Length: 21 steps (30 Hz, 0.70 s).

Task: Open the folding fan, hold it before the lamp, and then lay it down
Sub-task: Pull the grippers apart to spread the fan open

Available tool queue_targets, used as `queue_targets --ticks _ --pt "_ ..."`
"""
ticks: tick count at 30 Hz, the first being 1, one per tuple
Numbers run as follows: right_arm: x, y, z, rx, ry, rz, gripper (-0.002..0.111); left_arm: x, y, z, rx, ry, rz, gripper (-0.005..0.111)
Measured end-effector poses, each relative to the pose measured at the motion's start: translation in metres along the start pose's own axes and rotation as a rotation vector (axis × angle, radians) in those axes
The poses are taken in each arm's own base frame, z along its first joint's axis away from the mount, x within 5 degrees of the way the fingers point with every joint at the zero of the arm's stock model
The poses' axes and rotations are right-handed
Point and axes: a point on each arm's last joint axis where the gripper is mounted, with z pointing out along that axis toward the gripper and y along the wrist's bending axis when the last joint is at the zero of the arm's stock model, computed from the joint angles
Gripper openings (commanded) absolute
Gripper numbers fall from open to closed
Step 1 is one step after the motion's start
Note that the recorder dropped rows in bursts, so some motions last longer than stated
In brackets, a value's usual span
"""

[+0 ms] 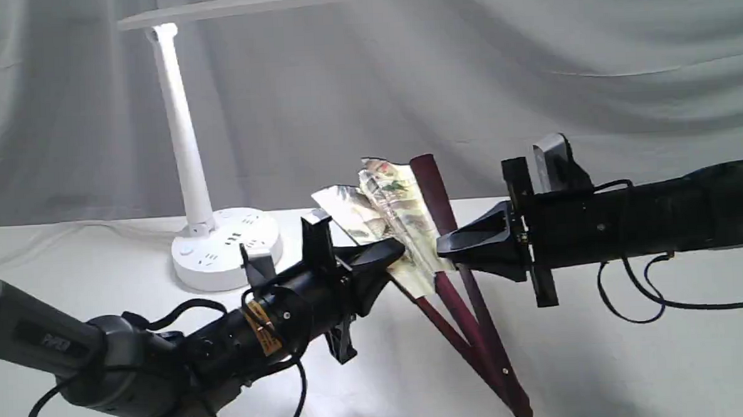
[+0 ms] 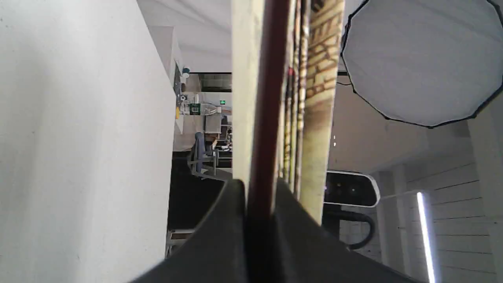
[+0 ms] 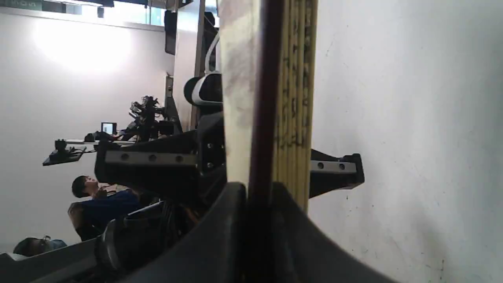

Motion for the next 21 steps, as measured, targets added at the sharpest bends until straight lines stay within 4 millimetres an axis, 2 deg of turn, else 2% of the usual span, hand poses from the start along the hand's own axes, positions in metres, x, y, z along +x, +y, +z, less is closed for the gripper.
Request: queue_targets --ticks 10,21 --pt "-0.014 -0.012 -0.046 -0.012 -0.108 0.047 0.000 0.007 -0.013 0.004 0.012 -0.029 -0.004 0.000" --pt "-0.022 -0.022 -0.085 -0.022 -0.212 0.085 0.000 0.021 -0.023 0.012 0.044 -0.080 0.028 0.000"
